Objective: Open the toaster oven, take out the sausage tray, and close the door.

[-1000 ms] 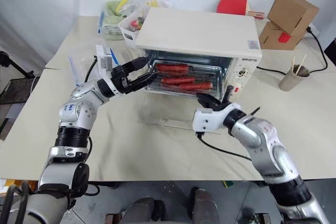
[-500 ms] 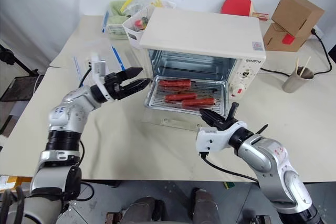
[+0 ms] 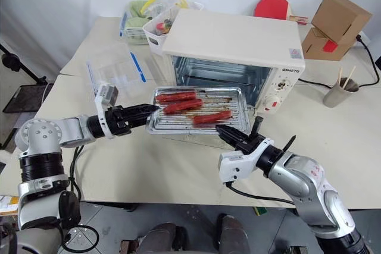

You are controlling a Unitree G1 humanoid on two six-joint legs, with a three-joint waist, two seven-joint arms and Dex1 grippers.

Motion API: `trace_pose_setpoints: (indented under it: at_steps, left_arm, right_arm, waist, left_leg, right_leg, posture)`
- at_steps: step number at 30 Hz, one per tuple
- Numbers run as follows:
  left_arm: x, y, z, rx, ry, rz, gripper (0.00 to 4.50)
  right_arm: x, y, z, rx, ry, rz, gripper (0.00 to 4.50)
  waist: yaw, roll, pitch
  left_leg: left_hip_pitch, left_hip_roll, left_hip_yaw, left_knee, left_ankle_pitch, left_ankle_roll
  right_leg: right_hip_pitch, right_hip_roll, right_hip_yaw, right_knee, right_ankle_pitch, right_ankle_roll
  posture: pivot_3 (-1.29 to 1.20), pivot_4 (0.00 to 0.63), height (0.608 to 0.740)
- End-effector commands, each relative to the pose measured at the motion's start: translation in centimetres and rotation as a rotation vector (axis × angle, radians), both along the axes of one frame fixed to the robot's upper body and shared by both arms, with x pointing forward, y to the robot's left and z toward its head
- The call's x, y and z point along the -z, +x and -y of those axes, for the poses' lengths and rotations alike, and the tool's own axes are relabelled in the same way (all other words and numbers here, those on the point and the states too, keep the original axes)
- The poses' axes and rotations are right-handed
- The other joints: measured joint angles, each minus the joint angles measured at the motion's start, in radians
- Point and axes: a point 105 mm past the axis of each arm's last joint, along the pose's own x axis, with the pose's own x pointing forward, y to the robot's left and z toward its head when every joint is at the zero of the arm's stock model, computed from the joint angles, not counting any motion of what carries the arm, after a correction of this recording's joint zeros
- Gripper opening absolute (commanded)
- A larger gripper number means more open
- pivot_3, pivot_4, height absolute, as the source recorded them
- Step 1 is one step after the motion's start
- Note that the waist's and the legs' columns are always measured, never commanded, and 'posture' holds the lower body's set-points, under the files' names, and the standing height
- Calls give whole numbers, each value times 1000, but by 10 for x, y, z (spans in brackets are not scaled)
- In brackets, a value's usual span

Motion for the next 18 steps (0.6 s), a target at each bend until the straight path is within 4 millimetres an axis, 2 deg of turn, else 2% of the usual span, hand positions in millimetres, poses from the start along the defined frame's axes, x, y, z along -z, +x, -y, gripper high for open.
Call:
trace_pose_setpoints:
  at_steps: [1,10,14,18]
  left_arm:
    - [-19,-5,0,18,-50,45,4500]
    - [-12,-12,4,47,-27,17,4500]
    - [-11,-16,14,93,-38,14,3709]
    - [-10,-19,15,124,-35,3,2551]
  right_arm:
    - [-9,-2,-6,-48,21,29,82]
    - [-5,0,-10,-67,28,9,82]
    - [-5,0,-15,-83,30,8,79]
    - [-5,4,-15,-87,26,10,79]
  waist:
    - [0,0,0]
    - [1,0,0]
    - [1,0,0]
    - [-1,0,0]
  left_leg:
    - [0,0,0,0,0,0]
    - [1,0,0,0,0,-1]
    - [1,0,0,0,0,-1]
    - [1,0,1,0,0,-2]
  right_leg:
    - [0,0,0,0,0,0]
    - [0,0,1,1,0,0]
    - [0,0,1,1,0,0]
    - [0,0,1,1,0,0]
  posture:
    - [0,150,740]
    - [0,150,740]
    - [0,150,740]
    - [0,150,740]
